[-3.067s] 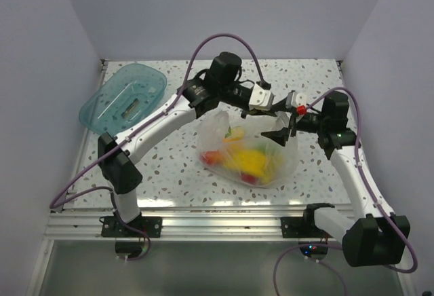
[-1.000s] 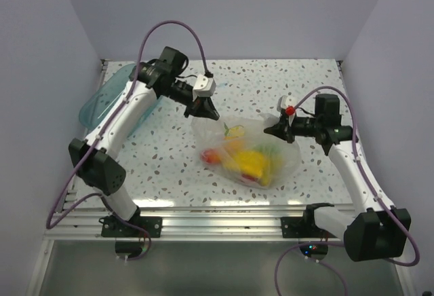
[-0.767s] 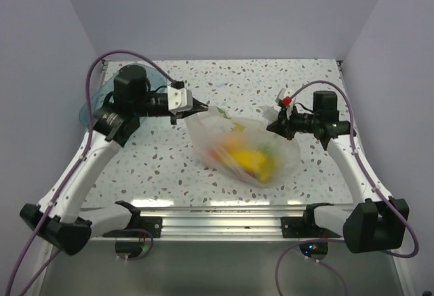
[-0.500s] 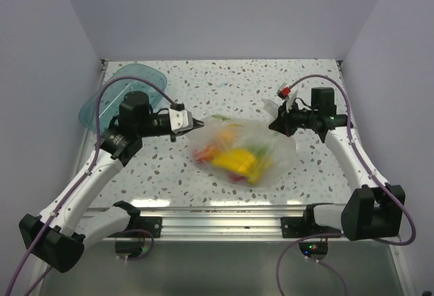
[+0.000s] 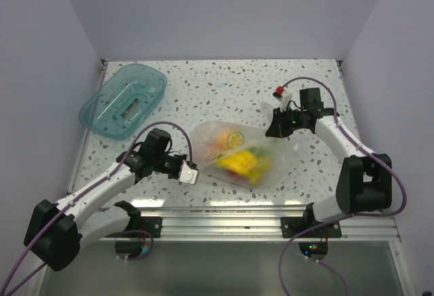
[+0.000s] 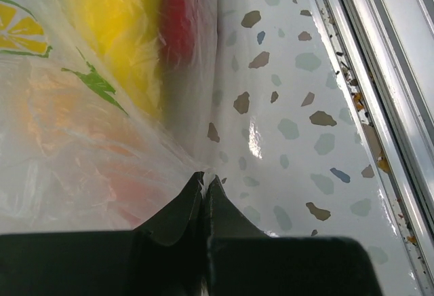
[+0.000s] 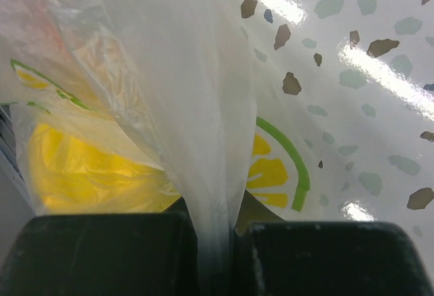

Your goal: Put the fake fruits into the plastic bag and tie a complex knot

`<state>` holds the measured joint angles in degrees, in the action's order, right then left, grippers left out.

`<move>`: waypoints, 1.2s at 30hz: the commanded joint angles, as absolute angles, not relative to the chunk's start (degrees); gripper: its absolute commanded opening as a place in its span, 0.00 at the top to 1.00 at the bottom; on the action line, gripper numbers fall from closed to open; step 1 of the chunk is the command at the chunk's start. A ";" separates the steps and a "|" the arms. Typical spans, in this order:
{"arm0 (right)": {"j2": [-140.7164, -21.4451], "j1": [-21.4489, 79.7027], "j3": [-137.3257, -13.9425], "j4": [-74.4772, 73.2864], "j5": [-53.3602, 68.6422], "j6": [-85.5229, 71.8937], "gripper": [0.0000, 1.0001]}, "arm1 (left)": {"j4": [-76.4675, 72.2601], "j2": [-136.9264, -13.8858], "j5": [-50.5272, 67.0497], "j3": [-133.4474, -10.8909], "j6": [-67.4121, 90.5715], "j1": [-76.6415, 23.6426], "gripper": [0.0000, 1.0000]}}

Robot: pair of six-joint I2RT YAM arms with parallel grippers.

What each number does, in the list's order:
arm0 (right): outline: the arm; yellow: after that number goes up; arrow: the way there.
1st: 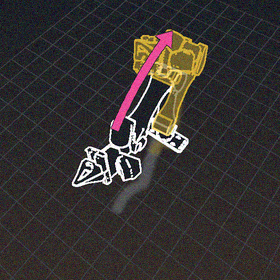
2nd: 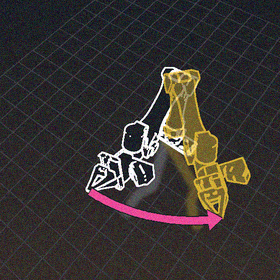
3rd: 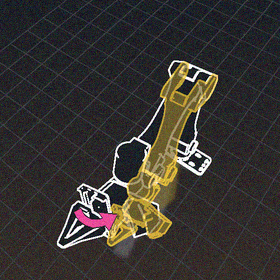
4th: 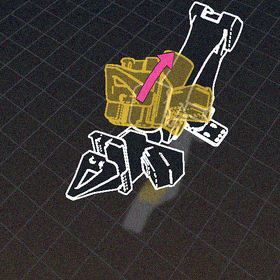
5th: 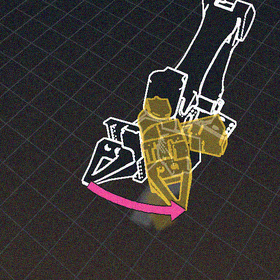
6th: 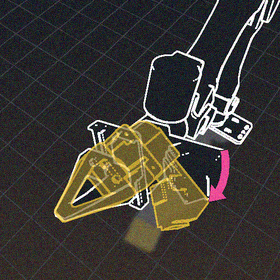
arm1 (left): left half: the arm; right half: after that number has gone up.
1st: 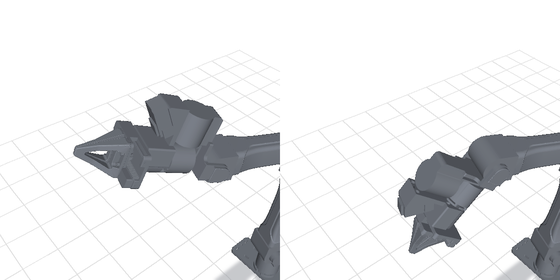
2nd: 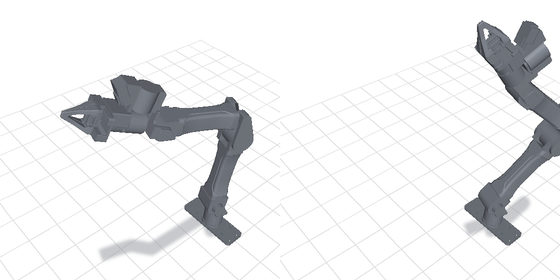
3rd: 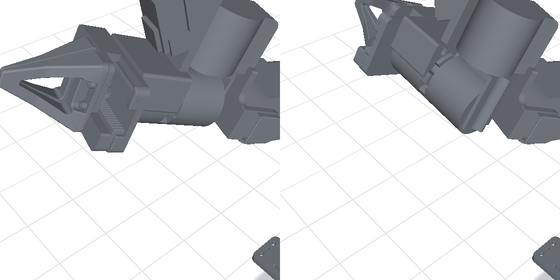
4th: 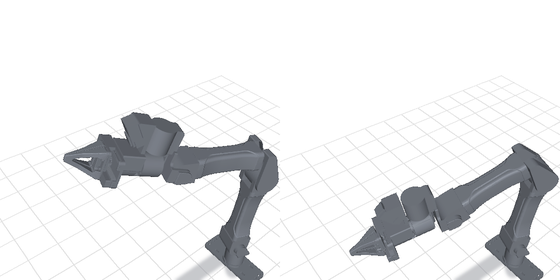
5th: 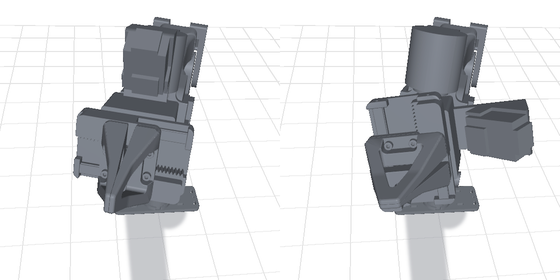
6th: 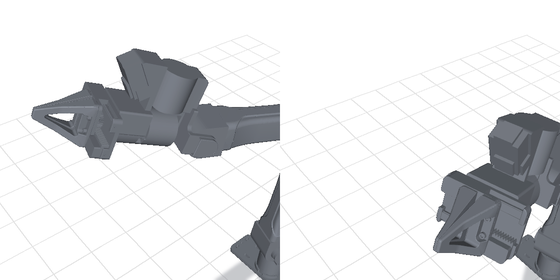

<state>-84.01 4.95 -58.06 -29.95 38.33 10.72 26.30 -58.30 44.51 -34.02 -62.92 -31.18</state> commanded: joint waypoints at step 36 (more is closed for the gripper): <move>-74.44 22.59 -66.71 -37.79 42.97 23.64 1.00 | -5.43 -83.32 46.68 -71.99 -8.62 -44.21 1.00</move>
<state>-76.62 21.93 -66.89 -37.10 39.24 21.67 5.93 -83.48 48.56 -70.30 -16.71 -44.53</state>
